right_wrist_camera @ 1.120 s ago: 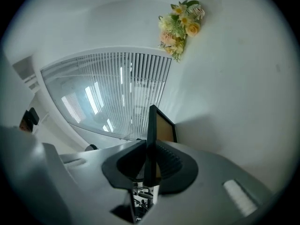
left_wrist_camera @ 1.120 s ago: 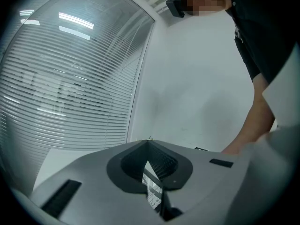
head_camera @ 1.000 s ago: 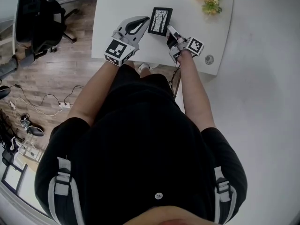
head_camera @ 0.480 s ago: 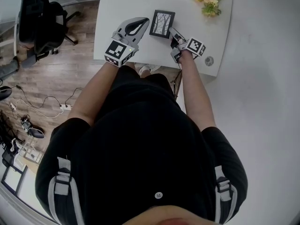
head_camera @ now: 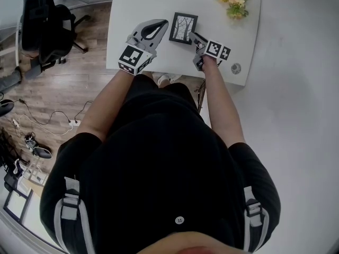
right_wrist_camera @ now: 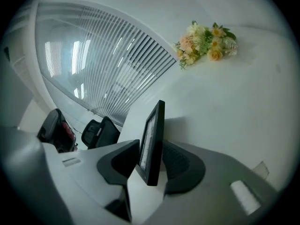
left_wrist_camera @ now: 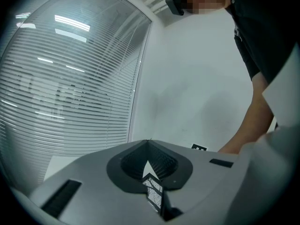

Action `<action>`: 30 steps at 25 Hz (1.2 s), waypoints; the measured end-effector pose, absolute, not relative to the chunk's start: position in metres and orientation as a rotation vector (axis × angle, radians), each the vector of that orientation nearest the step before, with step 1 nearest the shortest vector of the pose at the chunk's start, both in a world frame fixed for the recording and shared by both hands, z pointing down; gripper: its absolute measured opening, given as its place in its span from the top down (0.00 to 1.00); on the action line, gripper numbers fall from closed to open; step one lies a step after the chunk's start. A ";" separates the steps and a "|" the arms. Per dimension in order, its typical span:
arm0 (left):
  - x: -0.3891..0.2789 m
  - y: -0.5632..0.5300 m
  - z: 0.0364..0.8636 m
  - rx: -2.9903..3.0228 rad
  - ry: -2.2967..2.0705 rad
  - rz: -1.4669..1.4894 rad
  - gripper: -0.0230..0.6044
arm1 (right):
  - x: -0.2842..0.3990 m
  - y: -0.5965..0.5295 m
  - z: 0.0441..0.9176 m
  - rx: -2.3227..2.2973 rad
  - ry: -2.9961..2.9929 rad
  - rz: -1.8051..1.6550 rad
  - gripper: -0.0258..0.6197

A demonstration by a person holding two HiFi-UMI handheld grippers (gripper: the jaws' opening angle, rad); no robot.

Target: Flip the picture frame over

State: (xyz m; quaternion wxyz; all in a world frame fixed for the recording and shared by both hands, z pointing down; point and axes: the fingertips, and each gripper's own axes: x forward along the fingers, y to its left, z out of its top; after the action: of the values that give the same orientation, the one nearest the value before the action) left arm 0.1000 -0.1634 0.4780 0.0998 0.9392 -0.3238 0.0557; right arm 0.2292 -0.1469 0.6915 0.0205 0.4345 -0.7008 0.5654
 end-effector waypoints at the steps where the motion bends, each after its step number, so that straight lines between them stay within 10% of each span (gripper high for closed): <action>1: 0.100 -0.164 0.477 2.780 -0.955 0.165 0.96 | 0.228 -0.146 0.693 1.337 -2.156 1.691 0.72; 16: 0.103 -0.162 0.453 2.814 -0.921 0.215 0.96 | 0.183 -0.152 0.577 1.155 -2.386 0.827 0.65; 30: 0.114 -0.143 0.390 2.908 -0.852 0.139 0.96 | 0.174 -0.137 0.406 1.308 -2.723 0.412 0.82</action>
State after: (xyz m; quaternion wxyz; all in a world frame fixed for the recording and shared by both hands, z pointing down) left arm 0.1142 -0.1430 0.3900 0.0542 0.9573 -0.2804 0.0458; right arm 0.1738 -0.1372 0.4058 0.0465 0.4287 -0.8921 0.1348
